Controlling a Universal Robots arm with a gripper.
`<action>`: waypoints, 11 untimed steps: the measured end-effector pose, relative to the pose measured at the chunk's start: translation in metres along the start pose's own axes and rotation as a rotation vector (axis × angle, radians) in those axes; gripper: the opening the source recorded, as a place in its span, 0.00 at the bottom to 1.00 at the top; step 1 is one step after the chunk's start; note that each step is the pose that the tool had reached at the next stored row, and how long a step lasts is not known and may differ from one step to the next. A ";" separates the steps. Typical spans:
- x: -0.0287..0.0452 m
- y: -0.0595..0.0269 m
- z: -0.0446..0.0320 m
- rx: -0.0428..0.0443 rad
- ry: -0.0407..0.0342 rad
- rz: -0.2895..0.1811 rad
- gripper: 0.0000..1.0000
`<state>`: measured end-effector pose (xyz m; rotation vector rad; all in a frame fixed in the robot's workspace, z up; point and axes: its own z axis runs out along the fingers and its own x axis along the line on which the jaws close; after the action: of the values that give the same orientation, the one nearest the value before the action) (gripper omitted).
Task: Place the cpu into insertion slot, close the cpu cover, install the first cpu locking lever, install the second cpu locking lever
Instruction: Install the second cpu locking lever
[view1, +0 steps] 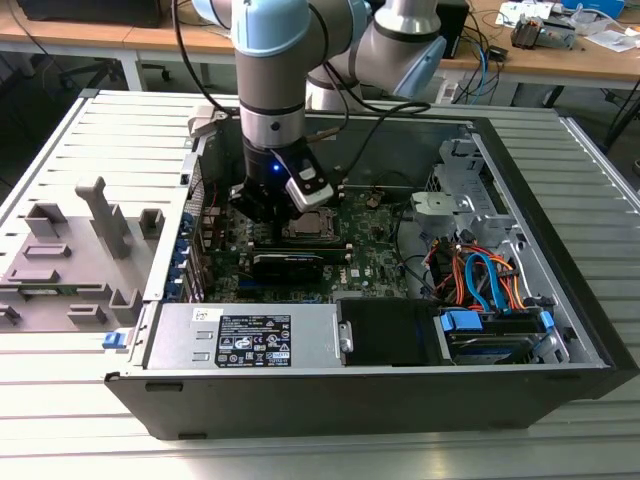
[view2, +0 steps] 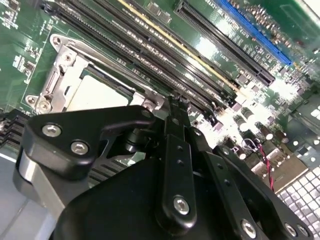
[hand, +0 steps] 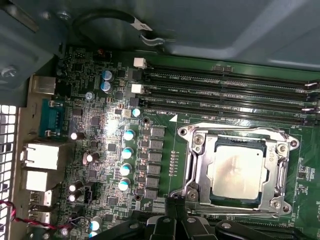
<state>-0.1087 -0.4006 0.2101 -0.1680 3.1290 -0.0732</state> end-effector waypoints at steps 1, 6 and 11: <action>-0.0044 -0.0005 -0.0001 -0.0002 0.0022 0.000 0.11; -0.0380 -0.0041 0.0013 -0.0213 0.0311 -0.001 0.11; -0.0487 -0.0050 0.0015 -0.0795 0.0308 -0.002 0.11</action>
<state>-0.0597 -0.4005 0.2090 -0.1718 3.1643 0.0491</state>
